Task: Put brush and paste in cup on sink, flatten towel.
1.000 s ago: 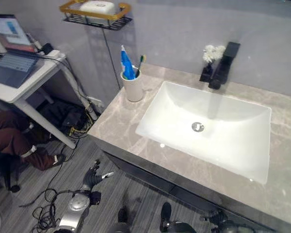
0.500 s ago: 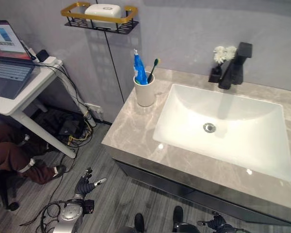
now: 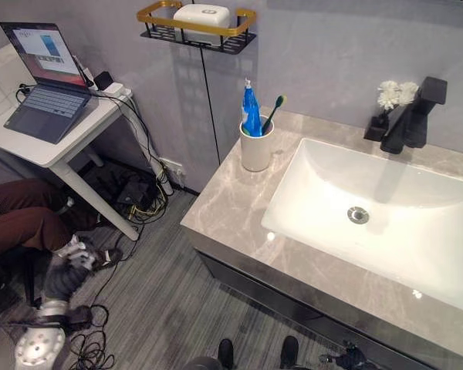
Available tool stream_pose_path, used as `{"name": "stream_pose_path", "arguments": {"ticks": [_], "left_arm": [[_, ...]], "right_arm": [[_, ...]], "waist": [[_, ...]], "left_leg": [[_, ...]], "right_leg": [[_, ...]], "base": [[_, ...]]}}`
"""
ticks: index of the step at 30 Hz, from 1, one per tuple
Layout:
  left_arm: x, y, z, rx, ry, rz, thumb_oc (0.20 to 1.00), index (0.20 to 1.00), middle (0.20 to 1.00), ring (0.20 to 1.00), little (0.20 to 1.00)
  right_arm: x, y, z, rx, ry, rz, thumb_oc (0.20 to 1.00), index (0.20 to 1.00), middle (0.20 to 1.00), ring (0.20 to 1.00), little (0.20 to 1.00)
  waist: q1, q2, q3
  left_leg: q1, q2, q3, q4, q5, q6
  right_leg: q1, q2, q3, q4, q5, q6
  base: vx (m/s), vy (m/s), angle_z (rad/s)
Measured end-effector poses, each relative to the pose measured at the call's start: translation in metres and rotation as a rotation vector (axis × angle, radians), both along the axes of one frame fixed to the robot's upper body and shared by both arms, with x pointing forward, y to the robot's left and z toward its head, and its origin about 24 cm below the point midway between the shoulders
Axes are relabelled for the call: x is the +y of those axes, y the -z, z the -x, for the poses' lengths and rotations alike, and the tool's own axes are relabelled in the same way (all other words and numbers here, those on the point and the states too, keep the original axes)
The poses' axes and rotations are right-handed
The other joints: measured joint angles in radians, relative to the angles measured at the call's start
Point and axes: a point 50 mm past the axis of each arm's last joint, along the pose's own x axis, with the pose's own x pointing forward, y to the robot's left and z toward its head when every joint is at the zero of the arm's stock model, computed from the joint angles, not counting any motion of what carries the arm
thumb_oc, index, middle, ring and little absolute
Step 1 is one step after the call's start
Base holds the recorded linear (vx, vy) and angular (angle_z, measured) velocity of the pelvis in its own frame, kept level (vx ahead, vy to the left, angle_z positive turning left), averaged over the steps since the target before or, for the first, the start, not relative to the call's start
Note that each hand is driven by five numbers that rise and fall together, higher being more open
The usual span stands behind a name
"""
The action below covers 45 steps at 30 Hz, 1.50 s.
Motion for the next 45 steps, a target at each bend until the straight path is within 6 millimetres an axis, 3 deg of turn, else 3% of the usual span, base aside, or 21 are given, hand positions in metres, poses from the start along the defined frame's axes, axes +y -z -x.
{"name": "stream_pose_path", "arguments": {"ticks": [2, 6, 12, 20, 27, 34, 45], "left_arm": [[-0.008, -0.021, -0.013, -0.114, 0.049, 0.013, 0.200, 0.200, 0.200, 0.200, 0.200], [-0.019, -0.043, -0.030, -0.244, 0.121, 0.061, 0.200, 0.200, 0.200, 0.200, 0.200], [-0.041, -0.055, -0.046, -0.300, 0.253, 0.111, 0.200, 0.200, 0.200, 0.200, 0.200], [-0.044, -0.066, -0.055, -0.304, 0.305, 0.058, 0.200, 0.200, 0.200, 0.200, 0.200], [-0.034, -0.043, -0.062, -0.195, 0.261, 0.052, 0.200, 0.200, 0.200, 0.200, 0.200], [-0.023, -0.014, -0.070, -0.031, 0.204, -0.059, 0.200, 0.200, 0.200, 0.200, 0.200], [-0.030, -0.035, -0.087, -0.093, 0.225, -0.162, 0.200, 0.200, 0.200, 0.200, 0.200]], "right_arm": [[-0.002, 0.001, 0.003, 0.020, -0.009, 0.009, 1.000, 1.000, 1.000, 1.000, 1.000], [-0.007, -0.001, -0.001, 0.028, -0.030, 0.033, 1.000, 1.000, 1.000, 1.000, 1.000], [-0.006, -0.008, -0.027, -0.046, -0.054, 0.034, 1.000, 1.000, 1.000, 1.000, 1.000], [-0.004, -0.006, -0.024, -0.033, -0.061, 0.031, 1.000, 1.000, 1.000, 1.000, 1.000], [-0.018, -0.007, -0.015, -0.010, 0.023, 0.045, 1.000, 1.000, 1.000, 1.000, 1.000], [-0.016, -0.011, -0.029, -0.066, 0.039, 0.032, 1.000, 1.000, 1.000, 1.000, 1.000], [-0.010, -0.011, -0.038, -0.089, 0.036, 0.017, 1.000, 1.000, 1.000, 1.000, 1.000]], "waist": [[-0.003, 0.013, 0.007], [-0.034, 0.037, 0.011], [-0.084, 0.056, 0.017], [-0.114, 0.060, 0.023], [-0.123, 0.076, 0.031], [-0.138, 0.071, 0.033], [-0.149, 0.047, 0.045]], "left_leg": [[-0.024, 0.000, 0.002, 0.000, 0.013, 0.005], [-0.053, 0.003, 0.013, 0.000, 0.018, -0.001], [-0.088, 0.014, 0.082, 0.000, 0.019, -0.003], [-0.089, 0.036, 0.142, 0.000, 0.013, -0.013], [-0.093, 0.042, 0.143, 0.000, 0.012, -0.018], [-0.112, 0.042, 0.166, 0.000, 0.010, -0.021], [-0.122, 0.047, 0.181, 0.000, 0.009, -0.022]], "right_leg": [[-0.025, 0.001, 0.000, 0.006, 0.011, -0.007], [-0.060, 0.004, 0.009, 0.001, 0.014, -0.006], [-0.129, 0.022, 0.071, 0.003, 0.032, -0.017], [-0.158, 0.051, 0.125, -0.001, 0.035, -0.020], [-0.163, 0.058, 0.126, -0.001, 0.035, -0.024], [-0.192, 0.061, 0.146, -0.001, 0.041, -0.028], [-0.210, 0.070, 0.165, -0.001, 0.043, -0.036]], "base": [[-0.07, -0.045, -0.01], [-0.03, -0.036, -0.07], [-0.02, -0.040, -0.32], [0.03, -0.033, -0.24], [0.01, -0.004, 0.00], [0.01, -0.010, -0.06], [0.01, -0.004, -0.05]]}}
